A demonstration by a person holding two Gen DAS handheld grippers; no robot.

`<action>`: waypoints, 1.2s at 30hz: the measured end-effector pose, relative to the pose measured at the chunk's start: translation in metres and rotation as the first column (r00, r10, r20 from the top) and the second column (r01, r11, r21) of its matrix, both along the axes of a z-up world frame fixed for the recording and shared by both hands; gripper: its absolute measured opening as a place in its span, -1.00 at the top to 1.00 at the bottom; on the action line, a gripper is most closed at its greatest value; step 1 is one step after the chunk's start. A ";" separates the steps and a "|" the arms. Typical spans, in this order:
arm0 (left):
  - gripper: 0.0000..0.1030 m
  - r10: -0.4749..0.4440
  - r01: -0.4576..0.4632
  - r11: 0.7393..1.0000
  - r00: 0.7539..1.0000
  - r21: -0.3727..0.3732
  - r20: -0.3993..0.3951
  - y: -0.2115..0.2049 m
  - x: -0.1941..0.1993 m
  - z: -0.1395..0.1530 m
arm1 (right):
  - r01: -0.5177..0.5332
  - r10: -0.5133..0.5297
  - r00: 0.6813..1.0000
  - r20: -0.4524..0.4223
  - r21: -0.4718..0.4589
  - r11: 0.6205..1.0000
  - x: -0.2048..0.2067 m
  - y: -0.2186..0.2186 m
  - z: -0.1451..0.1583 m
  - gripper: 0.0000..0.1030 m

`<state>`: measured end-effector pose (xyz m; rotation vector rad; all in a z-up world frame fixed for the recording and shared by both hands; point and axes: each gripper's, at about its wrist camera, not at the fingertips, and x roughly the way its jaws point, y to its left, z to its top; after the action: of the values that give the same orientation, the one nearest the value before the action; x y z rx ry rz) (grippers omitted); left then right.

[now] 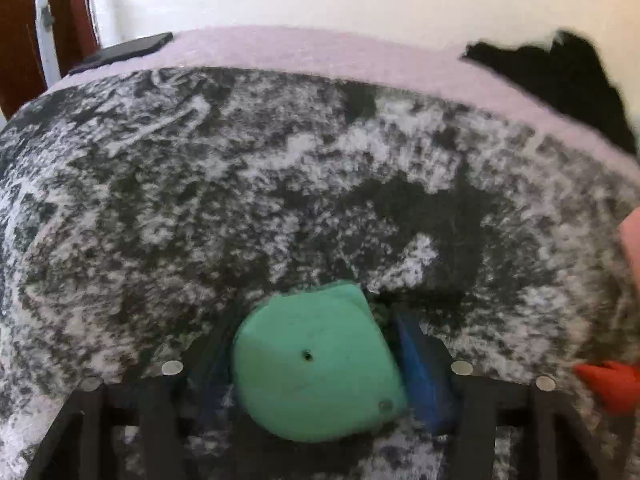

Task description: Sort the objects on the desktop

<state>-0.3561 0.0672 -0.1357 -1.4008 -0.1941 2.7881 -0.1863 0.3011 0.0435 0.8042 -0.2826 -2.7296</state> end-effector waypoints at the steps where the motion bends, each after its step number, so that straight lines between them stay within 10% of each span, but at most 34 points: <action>1: -0.15 -0.003 0.003 0.999 1.000 0.036 -0.014 -0.006 0.005 0.004 | 0.010 -0.010 1.000 -0.016 -0.006 1.000 0.005 0.006 0.004 0.87; 9: -0.15 -0.121 0.146 0.985 0.963 0.088 -0.241 0.018 0.124 0.111 | 0.138 -0.139 0.974 -0.181 -0.015 0.990 0.089 0.062 0.069 0.87; 20: -0.21 -0.428 0.490 0.872 0.766 0.005 -0.479 0.171 0.223 0.285 | 0.408 -0.396 0.857 -0.330 -0.037 0.912 0.204 0.164 0.137 0.87; 22: -0.83 -0.487 0.500 0.863 0.789 -0.069 -0.375 0.211 0.207 0.278 | 0.454 -0.433 0.847 -0.309 -0.006 0.891 0.188 0.181 0.129 0.59; 23: -0.96 -0.512 0.506 0.856 0.798 -0.107 -0.318 0.232 0.199 0.274 | 0.473 -0.453 0.863 -0.221 0.044 0.880 0.165 0.192 0.113 -0.43; 24: -0.95 -0.515 0.495 0.857 0.816 -0.142 -0.264 0.242 0.193 0.267 | 0.481 -0.471 0.876 -0.103 0.103 0.871 0.140 0.203 0.095 -0.97; 27: -0.95 -0.505 0.468 0.860 0.837 -0.203 -0.212 0.246 0.195 0.255 | 0.422 -0.418 0.902 0.107 -0.012 0.907 0.129 0.233 0.054 -0.20; 30: -0.95 -0.470 0.422 0.881 0.835 -0.215 -0.285 0.222 0.221 0.256 | 0.450 -0.446 0.891 0.086 -0.042 0.892 0.163 0.241 0.037 -0.89; 36: -0.96 -0.360 0.264 0.925 0.839 -0.273 -0.407 0.178 0.284 0.268 | 0.450 -0.445 0.892 0.079 -0.060 0.891 0.206 0.235 0.024 -0.90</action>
<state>-0.0717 0.2449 0.1321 -0.6767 0.3158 2.8005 0.0200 0.5365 0.0672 0.8981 -0.6586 -3.0947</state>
